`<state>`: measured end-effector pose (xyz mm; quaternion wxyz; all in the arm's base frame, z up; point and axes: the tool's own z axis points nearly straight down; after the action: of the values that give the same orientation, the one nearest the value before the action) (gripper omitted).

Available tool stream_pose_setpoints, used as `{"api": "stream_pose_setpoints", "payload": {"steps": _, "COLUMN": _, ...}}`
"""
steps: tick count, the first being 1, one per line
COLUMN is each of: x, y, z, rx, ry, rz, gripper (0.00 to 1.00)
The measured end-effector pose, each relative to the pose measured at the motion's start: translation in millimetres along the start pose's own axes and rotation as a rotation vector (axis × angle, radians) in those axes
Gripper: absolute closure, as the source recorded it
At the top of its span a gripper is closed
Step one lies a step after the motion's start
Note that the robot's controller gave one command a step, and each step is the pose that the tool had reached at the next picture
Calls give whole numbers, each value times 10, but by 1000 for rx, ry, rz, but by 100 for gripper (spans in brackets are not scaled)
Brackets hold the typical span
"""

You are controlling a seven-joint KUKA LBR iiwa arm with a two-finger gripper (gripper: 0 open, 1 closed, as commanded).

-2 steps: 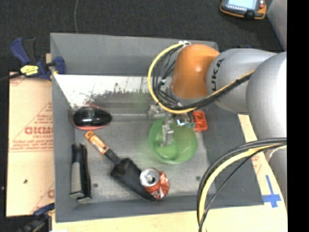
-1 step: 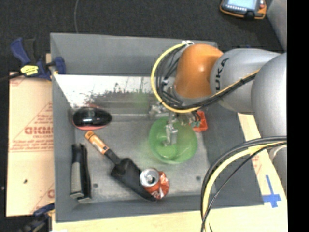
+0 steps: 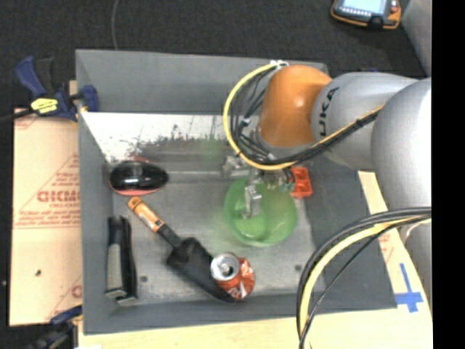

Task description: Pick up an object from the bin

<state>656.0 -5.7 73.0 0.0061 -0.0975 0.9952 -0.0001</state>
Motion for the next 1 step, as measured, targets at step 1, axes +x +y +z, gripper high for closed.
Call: {"api": "stream_pose_setpoints", "payload": {"steps": 1, "x": 3, "y": -75, "z": -5, "rx": 3, "ry": -3, "rz": -66, "gripper": 0}}
